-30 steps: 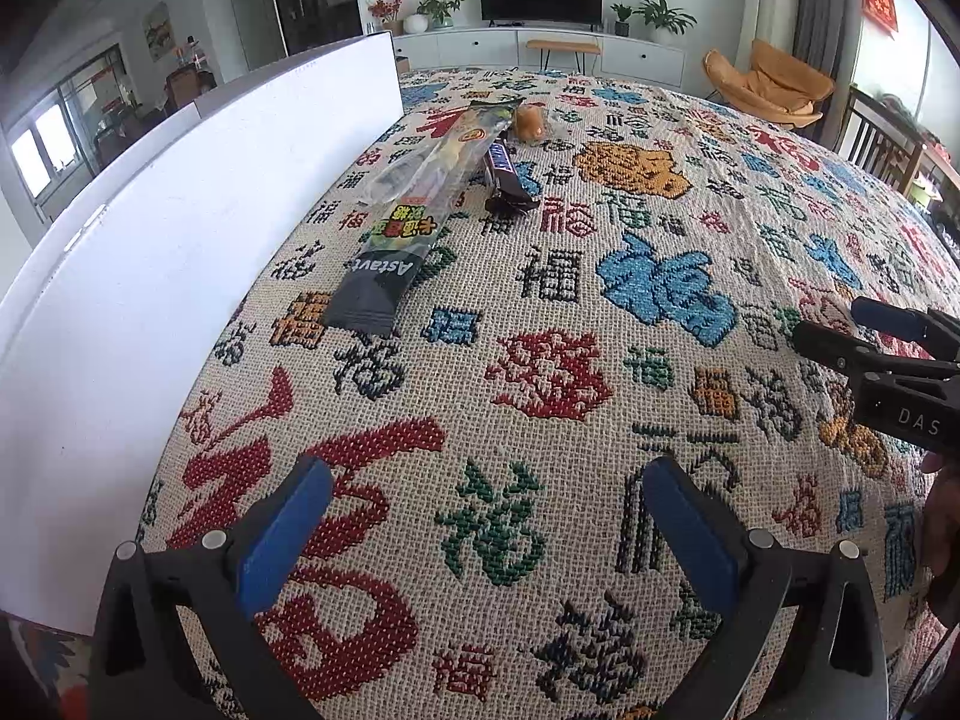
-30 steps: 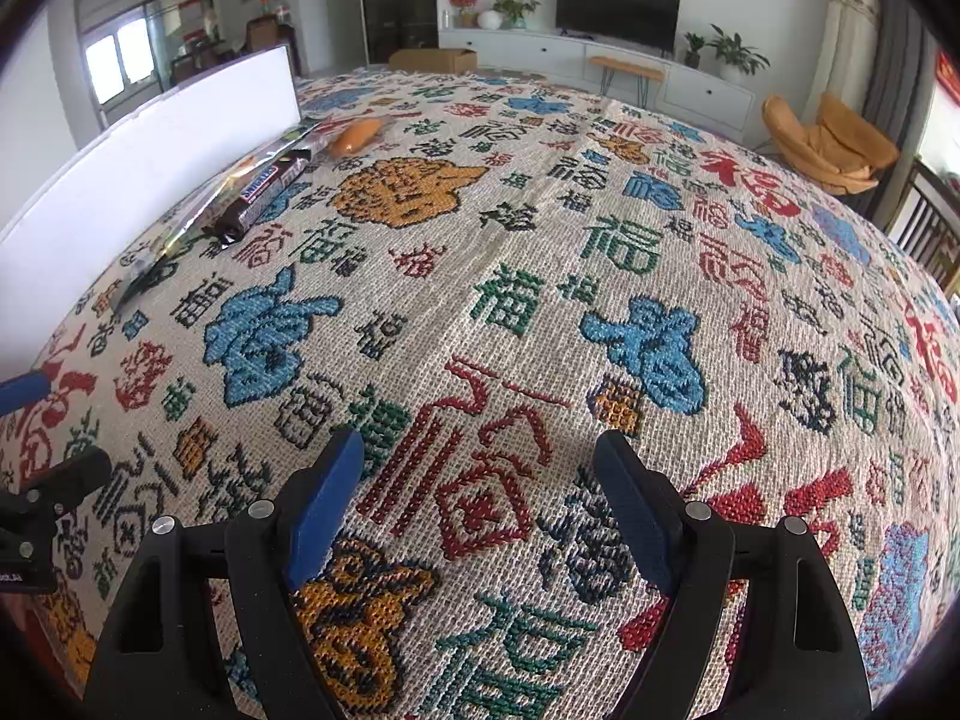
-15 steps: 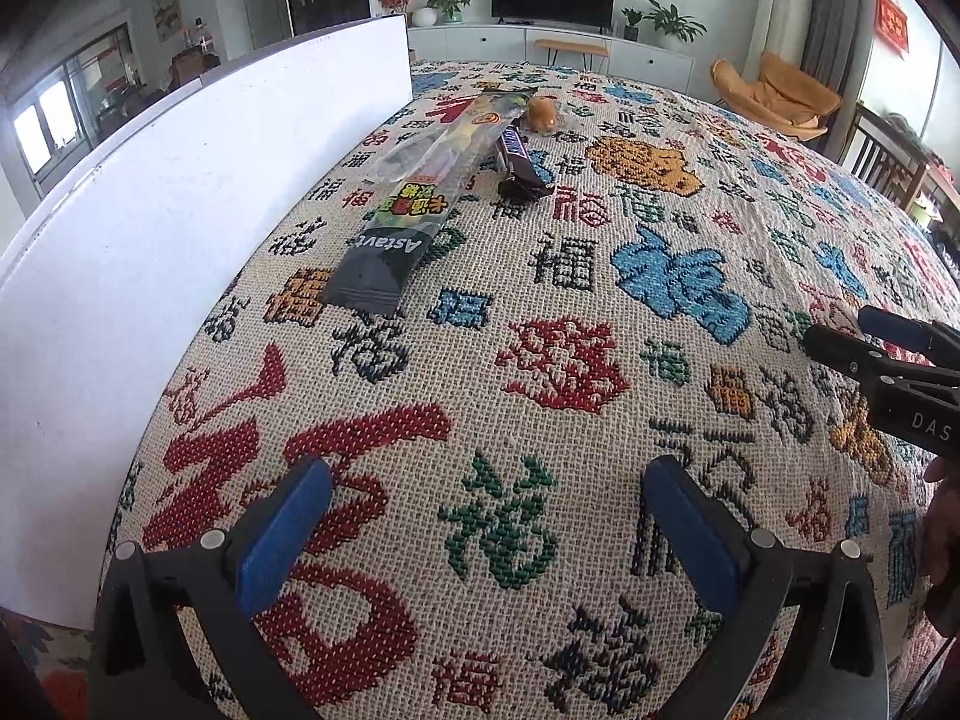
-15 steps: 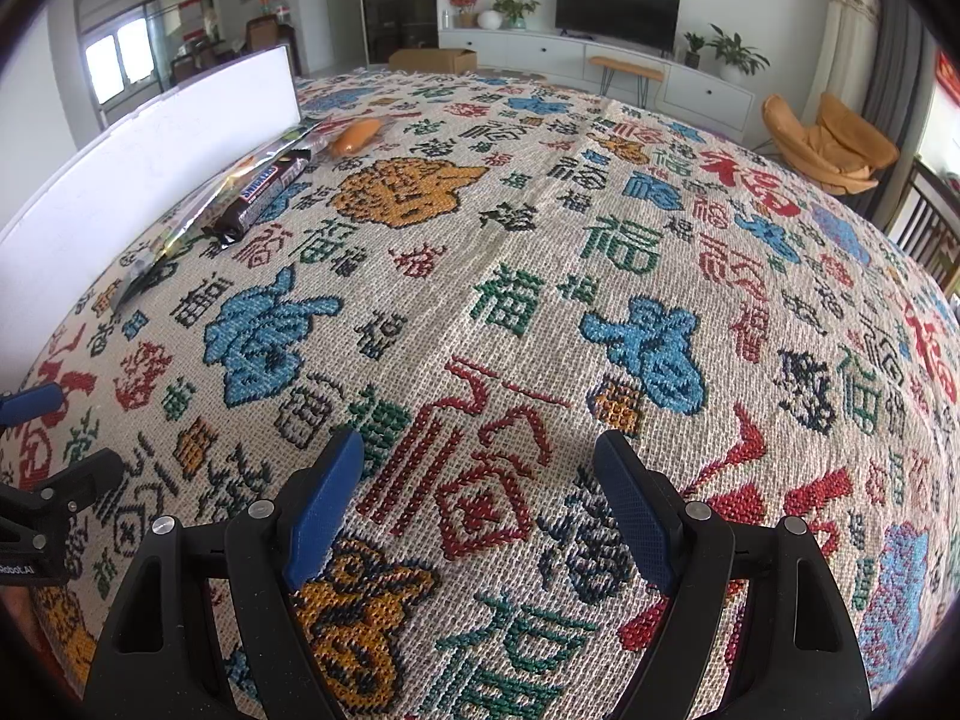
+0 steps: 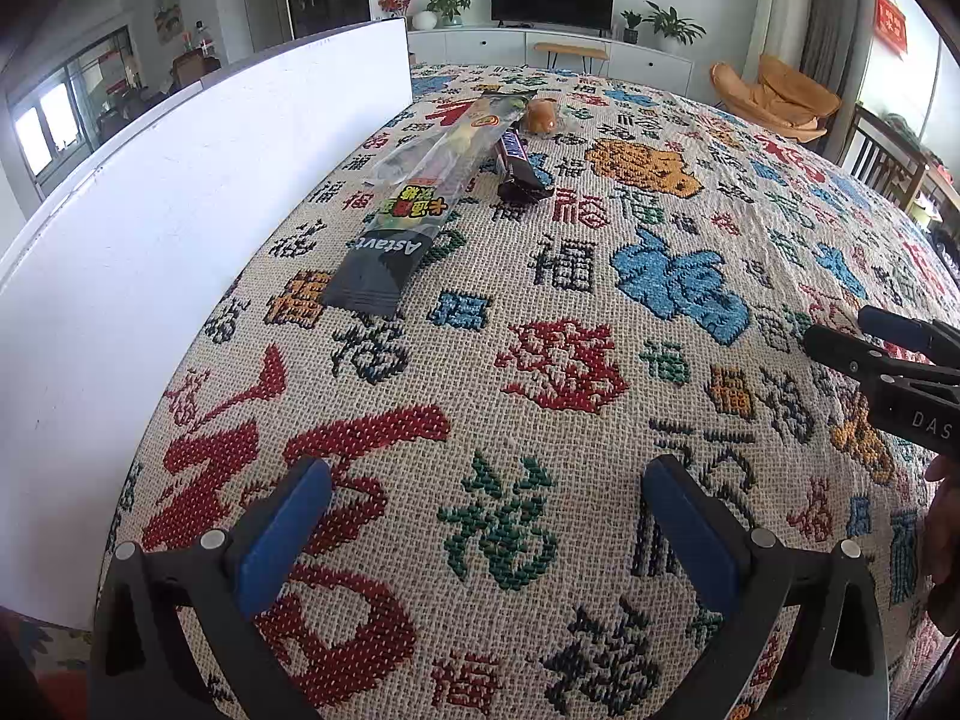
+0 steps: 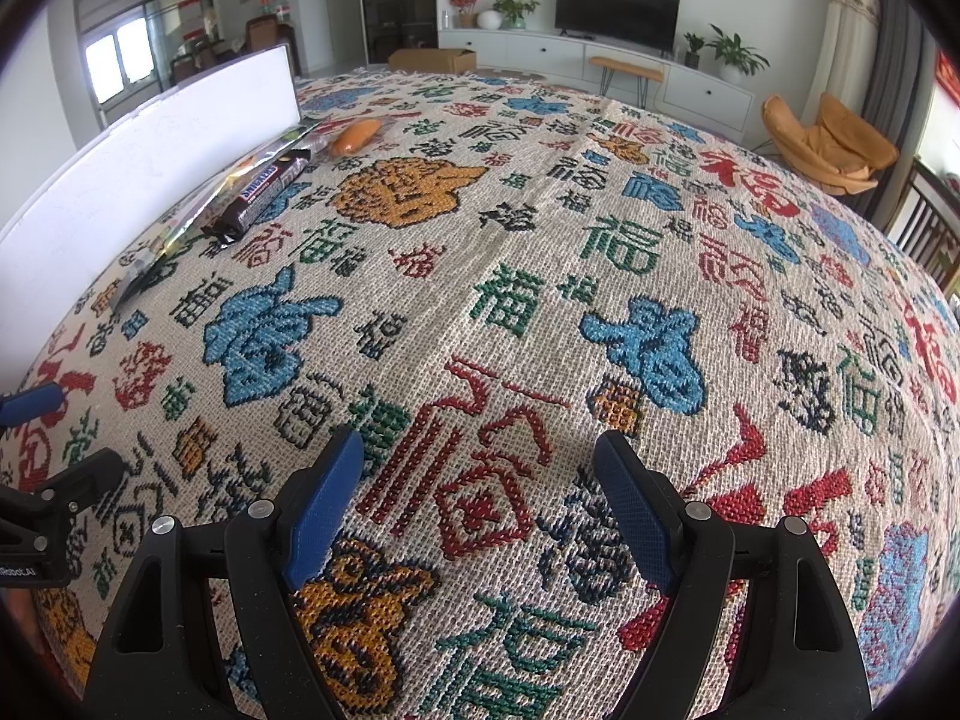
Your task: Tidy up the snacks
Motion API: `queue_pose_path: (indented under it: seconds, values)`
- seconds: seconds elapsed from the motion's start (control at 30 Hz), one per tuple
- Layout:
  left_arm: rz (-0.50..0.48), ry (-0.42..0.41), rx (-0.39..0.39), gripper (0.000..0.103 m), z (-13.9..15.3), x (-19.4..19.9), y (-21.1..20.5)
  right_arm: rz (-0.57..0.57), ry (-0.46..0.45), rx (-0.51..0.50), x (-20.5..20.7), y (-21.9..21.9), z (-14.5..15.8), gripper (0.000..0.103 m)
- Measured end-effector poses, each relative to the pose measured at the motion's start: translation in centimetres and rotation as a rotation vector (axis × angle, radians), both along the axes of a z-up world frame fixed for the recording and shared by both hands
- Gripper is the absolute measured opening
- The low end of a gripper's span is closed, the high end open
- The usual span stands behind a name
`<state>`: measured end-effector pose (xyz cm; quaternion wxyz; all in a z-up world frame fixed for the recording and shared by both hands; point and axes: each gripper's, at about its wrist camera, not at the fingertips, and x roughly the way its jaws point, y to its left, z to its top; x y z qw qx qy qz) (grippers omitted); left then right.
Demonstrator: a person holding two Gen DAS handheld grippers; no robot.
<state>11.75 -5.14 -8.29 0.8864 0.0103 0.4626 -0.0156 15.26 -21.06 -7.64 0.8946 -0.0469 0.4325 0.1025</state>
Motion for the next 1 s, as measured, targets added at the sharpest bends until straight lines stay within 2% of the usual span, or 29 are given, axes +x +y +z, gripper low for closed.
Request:
queue_pose_path:
  seconds: [0.87,1.0]
  values:
    - [0.0,0.007,-0.009,0.103,0.1,-0.2,0.2,0.0,0.003,0.002,0.1,0.0,0.0,0.083]
    - [0.003,-0.001,-0.005,0.103,0.1,-0.2,0.2,0.007,0.065,0.03,2.4,1.1,1.2,0.084]
